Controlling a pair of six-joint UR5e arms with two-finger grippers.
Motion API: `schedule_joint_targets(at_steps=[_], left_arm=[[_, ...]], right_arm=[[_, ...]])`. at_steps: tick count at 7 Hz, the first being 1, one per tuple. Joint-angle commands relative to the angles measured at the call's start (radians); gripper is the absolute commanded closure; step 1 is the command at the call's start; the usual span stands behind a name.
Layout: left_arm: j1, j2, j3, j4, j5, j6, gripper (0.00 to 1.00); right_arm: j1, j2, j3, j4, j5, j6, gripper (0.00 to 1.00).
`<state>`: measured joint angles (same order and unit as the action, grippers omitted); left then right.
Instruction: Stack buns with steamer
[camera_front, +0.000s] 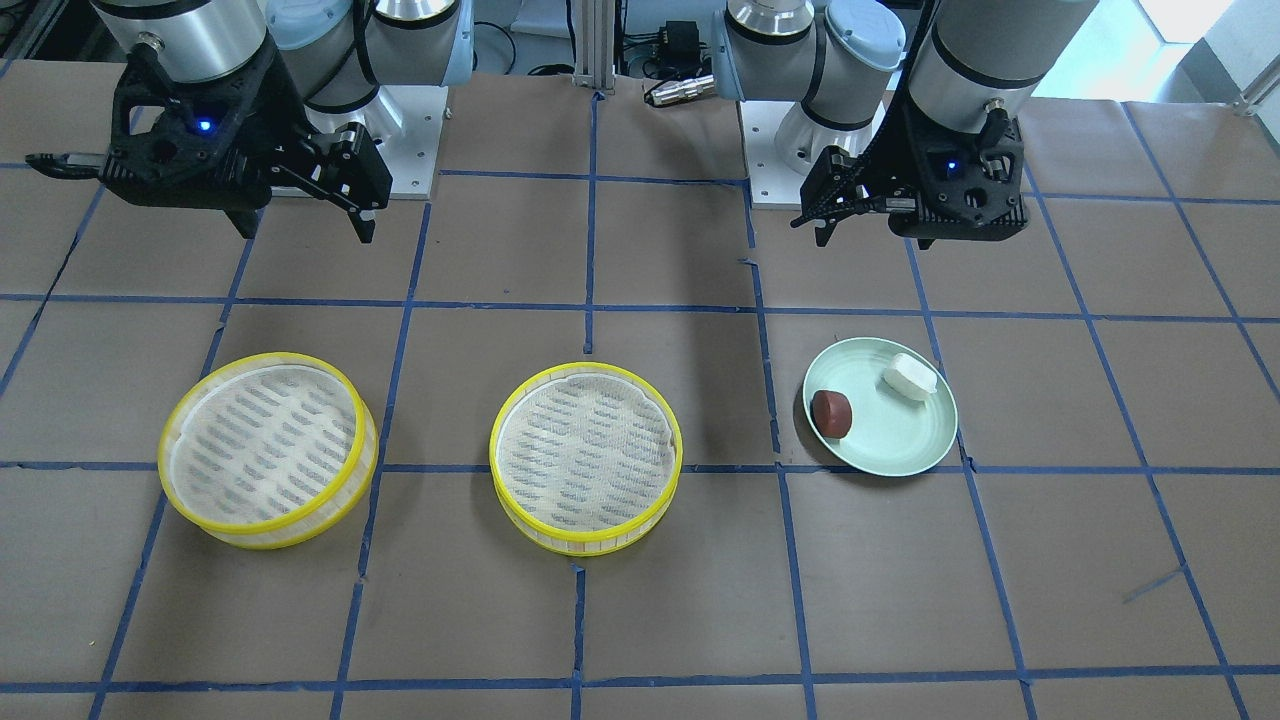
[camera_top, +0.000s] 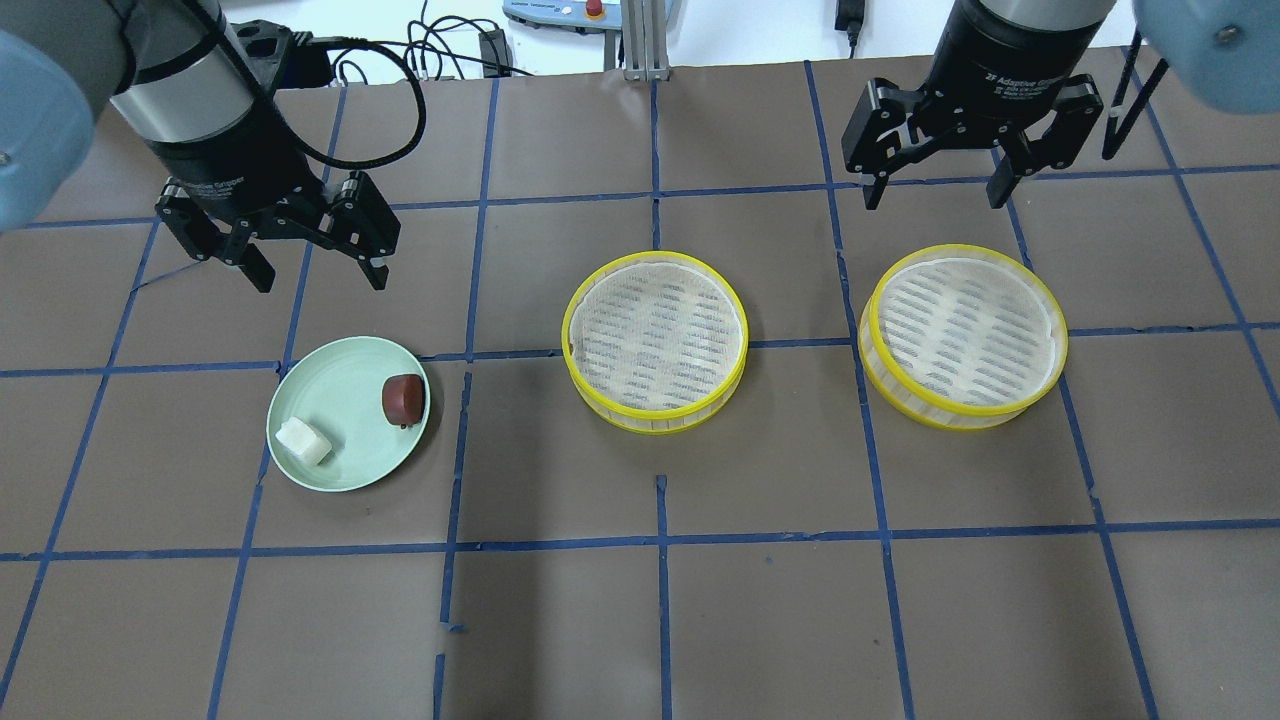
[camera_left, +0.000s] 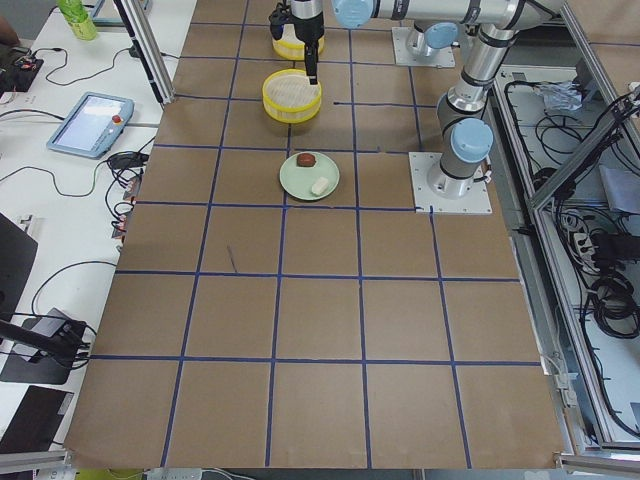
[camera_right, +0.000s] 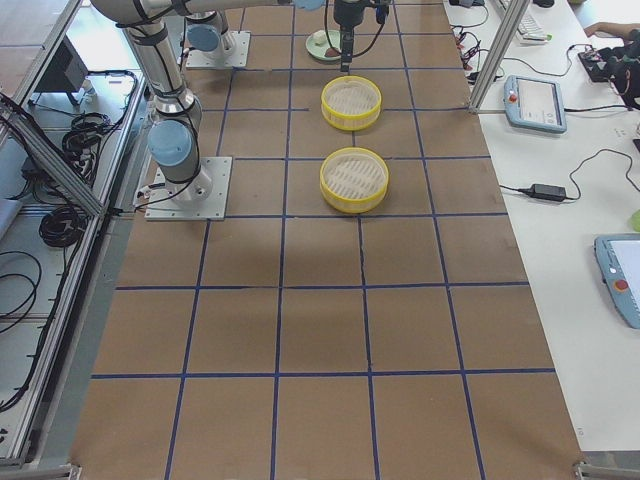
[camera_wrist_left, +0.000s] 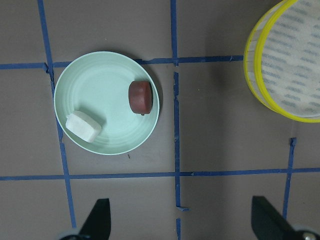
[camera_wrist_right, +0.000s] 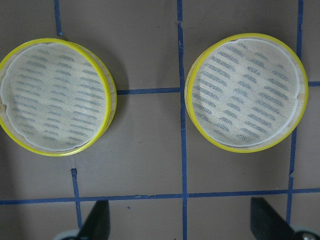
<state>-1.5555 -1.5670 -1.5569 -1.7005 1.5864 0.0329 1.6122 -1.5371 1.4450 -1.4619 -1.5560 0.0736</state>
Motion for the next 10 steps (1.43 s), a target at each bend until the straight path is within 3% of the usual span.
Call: schedule_joint_targets(at_steps=[1, 3, 5, 7, 8, 10], left_arm=[[0.0, 0.002, -0.003, 0.001, 0.0, -0.001, 0.0], [0.003, -0.002, -0.008, -0.001, 0.001, 0.021, 0.0], [0.009, -0.024, -0.082, 0.024, -0.002, 0.086, 0.0], [0.105, -0.048, -0.219, 0.143, -0.003, 0.133, 0.0], [0.182, -0.101, -0.295, 0.266, 0.0, 0.198, 0.0], [0.241, -0.189, -0.356, 0.389, 0.001, 0.251, 0.0]], right_arm=[[0.0, 0.0, 0.0, 0.0, -0.001, 0.0, 0.0], [0.0, 0.0, 0.0, 0.0, -0.001, 0.0, 0.0], [0.0, 0.0, 0.0, 0.0, -0.001, 0.0, 0.0], [0.0, 0.0, 0.0, 0.0, 0.0, 0.0, 0.0], [0.0, 0.0, 0.0, 0.0, -0.001, 0.0, 0.0], [0.0, 0.0, 0.0, 0.0, -0.001, 0.0, 0.0]])
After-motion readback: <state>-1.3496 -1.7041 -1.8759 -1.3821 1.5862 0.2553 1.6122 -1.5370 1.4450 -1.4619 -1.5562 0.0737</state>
